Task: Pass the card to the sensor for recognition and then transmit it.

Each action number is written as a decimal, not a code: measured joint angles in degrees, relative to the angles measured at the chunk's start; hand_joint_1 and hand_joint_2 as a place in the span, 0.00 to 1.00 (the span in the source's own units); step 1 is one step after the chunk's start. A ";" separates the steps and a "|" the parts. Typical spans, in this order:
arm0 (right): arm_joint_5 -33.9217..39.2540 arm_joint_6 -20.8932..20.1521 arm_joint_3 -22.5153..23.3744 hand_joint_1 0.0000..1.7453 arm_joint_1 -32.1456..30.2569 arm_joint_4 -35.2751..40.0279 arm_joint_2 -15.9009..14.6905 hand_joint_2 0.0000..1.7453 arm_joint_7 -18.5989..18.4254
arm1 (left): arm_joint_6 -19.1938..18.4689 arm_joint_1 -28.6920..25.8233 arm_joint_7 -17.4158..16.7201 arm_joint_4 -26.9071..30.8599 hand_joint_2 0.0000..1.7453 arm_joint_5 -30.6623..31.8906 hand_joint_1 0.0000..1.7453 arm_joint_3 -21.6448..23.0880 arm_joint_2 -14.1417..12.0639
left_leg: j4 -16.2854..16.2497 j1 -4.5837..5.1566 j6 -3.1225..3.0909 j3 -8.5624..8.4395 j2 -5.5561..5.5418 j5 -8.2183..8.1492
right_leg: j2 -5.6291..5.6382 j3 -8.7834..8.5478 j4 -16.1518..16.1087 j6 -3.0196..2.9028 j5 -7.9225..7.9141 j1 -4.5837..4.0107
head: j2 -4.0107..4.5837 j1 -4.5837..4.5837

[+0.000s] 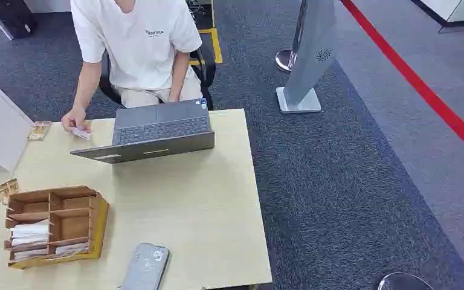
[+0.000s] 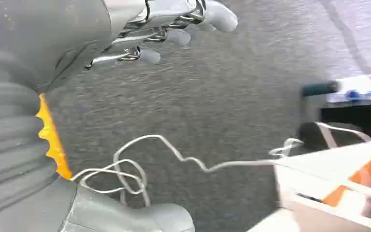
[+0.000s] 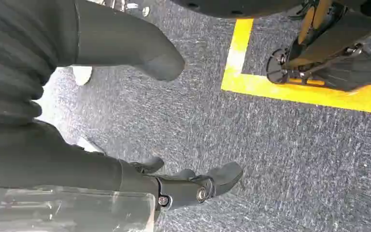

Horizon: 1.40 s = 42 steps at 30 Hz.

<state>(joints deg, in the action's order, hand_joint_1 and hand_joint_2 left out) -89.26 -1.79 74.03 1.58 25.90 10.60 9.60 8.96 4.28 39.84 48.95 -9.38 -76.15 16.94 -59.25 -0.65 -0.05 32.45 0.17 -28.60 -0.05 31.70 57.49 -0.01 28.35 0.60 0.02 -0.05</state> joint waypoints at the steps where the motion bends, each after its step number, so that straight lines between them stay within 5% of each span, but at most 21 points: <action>1: 0.00 0.00 0.00 0.00 0.00 0.00 0.09 1.00 -0.02 | -0.13 -0.09 0.05 0.71 1.00 0.20 0.00 0.02 0.13 | 0.00 0.00 0.00 0.00 0.00 0.00 | 0.00 0.00 0.00 0.00 0.00 0.00 | 0.00 -0.02; 15: 0.00 -0.26 0.35 0.00 -0.03 0.68 0.90 1.00 -0.98 | 5.72 -8.12 0.37 29.48 1.00 2.25 0.00 13.87 2.17 | 0.01 -0.04 0.02 -0.03 0.00 0.02 | 0.00 0.00 0.00 -0.02 0.00 -0.04 | 0.00 -0.04; 37: 0.00 -0.42 -3.10 0.00 -0.34 -1.57 -0.48 1.00 -1.53 | 22.51 -12.29 0.42 61.42 1.00 29.32 0.00 35.90 -2.05 | 0.00 -0.04 0.03 -0.08 0.01 0.03 | 0.02 -0.02 0.00 -0.04 -0.03 -0.04 | 0.00 -0.02; 42: -0.02 -0.44 -4.61 0.00 -0.35 -2.73 -1.46 1.00 -1.70 | 25.25 -9.87 0.39 63.46 1.00 37.49 0.00 38.95 -3.87 | 0.00 -0.04 0.03 -0.09 0.01 0.03 | 0.01 -0.03 0.00 -0.05 -0.04 -0.04 | 0.00 -0.02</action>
<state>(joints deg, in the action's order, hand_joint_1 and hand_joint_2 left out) -89.29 -2.23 69.42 1.23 23.17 9.14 7.89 34.21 -5.59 40.24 112.41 28.12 -37.20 13.07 -59.25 -0.69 -0.02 32.37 0.18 -28.57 -0.04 31.67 57.49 -0.06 28.31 0.56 0.02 -0.07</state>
